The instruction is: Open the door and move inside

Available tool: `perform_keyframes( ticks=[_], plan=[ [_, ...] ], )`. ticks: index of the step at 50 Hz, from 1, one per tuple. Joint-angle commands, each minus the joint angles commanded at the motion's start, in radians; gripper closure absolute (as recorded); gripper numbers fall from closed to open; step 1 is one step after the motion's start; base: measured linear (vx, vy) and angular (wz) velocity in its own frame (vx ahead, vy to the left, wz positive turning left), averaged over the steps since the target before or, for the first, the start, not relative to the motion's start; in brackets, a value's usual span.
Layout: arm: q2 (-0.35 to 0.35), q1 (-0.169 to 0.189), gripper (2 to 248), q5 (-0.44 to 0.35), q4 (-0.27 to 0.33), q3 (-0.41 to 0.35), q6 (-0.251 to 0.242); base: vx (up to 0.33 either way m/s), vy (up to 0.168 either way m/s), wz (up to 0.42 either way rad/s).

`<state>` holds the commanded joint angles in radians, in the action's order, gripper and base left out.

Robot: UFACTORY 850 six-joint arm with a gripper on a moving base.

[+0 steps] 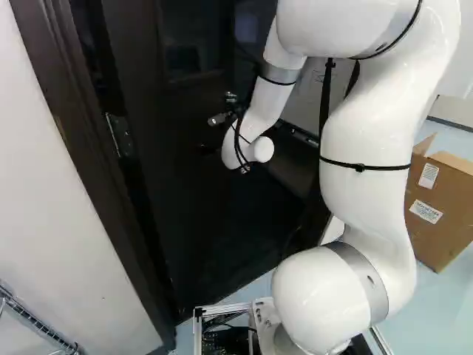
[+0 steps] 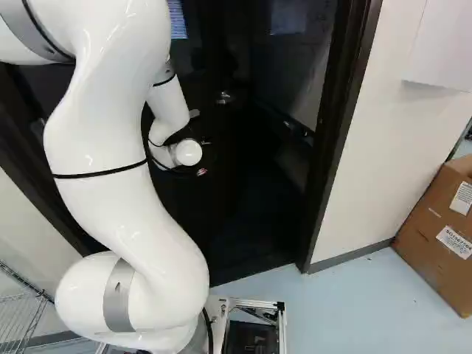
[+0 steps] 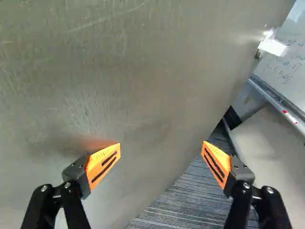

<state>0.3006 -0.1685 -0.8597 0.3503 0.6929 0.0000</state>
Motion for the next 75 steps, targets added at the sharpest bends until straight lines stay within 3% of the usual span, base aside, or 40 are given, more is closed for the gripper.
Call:
perform_keyframes(
  ticks=[75],
  plan=[
    [0.119,-0.135,3,0.000,0.000,0.147,0.000,0.000,0.000,0.000]
  ],
)
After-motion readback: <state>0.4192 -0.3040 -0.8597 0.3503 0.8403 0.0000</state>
